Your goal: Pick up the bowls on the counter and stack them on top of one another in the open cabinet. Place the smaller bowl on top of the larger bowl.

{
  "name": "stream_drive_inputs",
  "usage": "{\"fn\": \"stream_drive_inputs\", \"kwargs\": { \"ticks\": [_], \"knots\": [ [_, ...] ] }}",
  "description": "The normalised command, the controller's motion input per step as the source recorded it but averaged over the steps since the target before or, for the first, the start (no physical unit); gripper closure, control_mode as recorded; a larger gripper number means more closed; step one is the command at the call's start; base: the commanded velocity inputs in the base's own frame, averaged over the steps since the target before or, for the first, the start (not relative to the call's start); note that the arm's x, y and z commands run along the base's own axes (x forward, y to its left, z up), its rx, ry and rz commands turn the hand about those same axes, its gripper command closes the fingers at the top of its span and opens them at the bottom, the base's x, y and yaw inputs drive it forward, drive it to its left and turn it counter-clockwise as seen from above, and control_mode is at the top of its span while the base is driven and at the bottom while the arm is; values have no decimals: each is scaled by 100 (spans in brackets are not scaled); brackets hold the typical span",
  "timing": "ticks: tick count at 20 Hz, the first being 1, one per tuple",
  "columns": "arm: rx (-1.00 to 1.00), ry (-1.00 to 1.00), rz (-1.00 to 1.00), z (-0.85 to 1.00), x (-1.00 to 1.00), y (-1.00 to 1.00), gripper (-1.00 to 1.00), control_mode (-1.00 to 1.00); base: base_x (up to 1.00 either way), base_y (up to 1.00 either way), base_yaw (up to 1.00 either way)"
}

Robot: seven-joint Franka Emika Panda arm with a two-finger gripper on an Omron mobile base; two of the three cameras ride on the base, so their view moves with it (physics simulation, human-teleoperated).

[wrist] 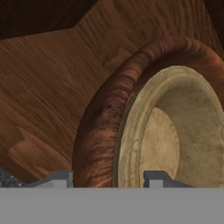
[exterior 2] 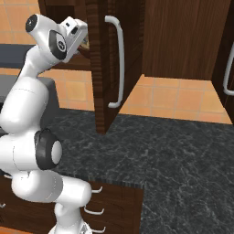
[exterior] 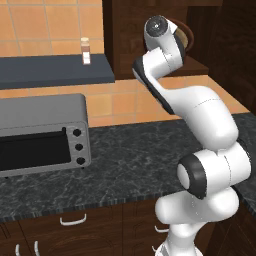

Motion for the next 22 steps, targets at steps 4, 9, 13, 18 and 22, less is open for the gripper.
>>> {"fn": "stream_drive_inputs", "kwargs": {
  "ticks": [4, 9, 13, 18, 22],
  "knots": [
    [-15, 0, 0, -31, 85, 0, 100, -100, 0, 0, 0],
    [-7, 1, 0, -17, 99, 0, 100, -100, 0, 0, 0],
    [-2, 0, 0, -14, 100, 0, 100, -100, 0, 0, 0],
    [0, 1, 0, -5, 64, 0, -100, -100, 0, 0, 0],
    [0, -2, 0, -1, -24, 0, -100, -100, 0, 0, 0]
  ]
}}
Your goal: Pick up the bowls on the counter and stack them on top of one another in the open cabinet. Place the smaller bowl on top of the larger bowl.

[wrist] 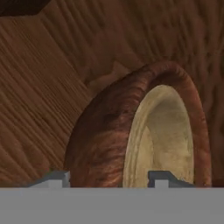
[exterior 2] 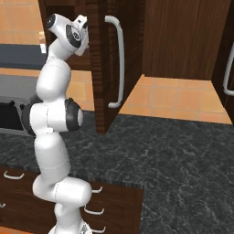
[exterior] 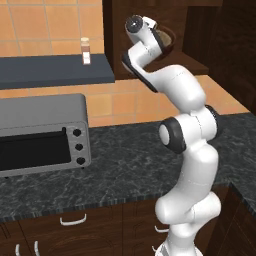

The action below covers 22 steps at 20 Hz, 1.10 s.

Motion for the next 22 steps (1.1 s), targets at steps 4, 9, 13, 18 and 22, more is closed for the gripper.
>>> {"fn": "stream_drive_inputs", "kwargs": {
  "ticks": [4, 9, 13, 18, 22],
  "knots": [
    [0, -18, 0, 0, -60, 0, -100, -100, 0, 0, 0],
    [0, -33, 0, -25, -99, 0, -100, -100, 0, 0, 0],
    [0, -32, 0, -90, -100, -8, -100, -100, 0, 0, 0],
    [0, -12, 0, -100, -100, -37, -100, -100, 0, 0, 0],
    [-7, 0, 0, -100, -100, -23, -100, -100, 0, 0, 0]
  ]
}}
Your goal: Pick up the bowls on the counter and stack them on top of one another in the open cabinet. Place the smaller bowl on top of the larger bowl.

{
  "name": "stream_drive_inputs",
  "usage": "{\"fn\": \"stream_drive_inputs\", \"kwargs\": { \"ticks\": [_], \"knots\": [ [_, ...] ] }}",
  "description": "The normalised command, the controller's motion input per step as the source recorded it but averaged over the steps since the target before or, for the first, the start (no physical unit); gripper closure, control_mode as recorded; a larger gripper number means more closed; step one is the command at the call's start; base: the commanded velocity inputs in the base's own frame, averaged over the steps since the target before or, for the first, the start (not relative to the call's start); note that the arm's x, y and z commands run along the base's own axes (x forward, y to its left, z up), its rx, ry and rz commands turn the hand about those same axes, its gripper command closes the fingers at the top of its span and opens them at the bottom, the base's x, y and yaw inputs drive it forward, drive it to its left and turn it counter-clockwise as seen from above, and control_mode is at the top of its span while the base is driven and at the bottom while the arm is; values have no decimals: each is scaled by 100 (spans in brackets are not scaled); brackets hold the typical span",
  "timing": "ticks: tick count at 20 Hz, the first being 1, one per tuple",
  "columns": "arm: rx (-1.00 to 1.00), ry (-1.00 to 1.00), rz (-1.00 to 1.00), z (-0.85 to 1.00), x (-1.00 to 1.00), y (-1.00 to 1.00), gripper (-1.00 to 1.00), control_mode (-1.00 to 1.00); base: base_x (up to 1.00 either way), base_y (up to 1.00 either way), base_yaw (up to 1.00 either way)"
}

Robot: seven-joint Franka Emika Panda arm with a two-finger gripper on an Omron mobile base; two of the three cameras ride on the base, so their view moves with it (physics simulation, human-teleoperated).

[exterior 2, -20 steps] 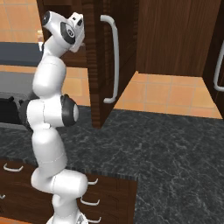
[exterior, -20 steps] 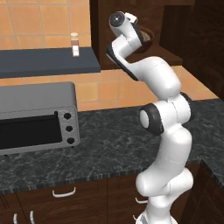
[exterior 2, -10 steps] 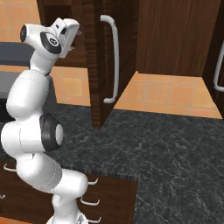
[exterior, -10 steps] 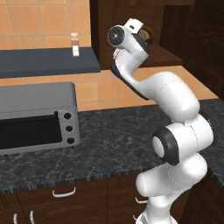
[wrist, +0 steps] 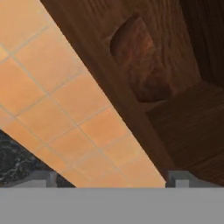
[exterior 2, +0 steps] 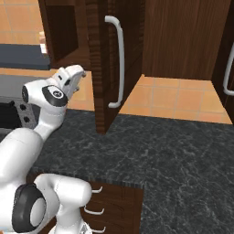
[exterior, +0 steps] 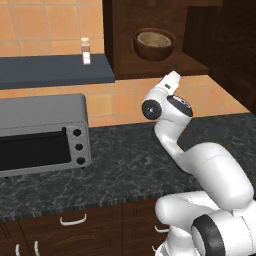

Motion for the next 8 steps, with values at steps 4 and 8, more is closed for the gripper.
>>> {"fn": "stream_drive_inputs", "kwargs": {
  "ticks": [4, 8],
  "knots": [
    [-9, 3, 2, -80, -100, 7, -100, -100, 0, 0, 0],
    [-1, 4, 3, -24, -49, 9, -100, -100, 0, 0, 0]
  ]
}}
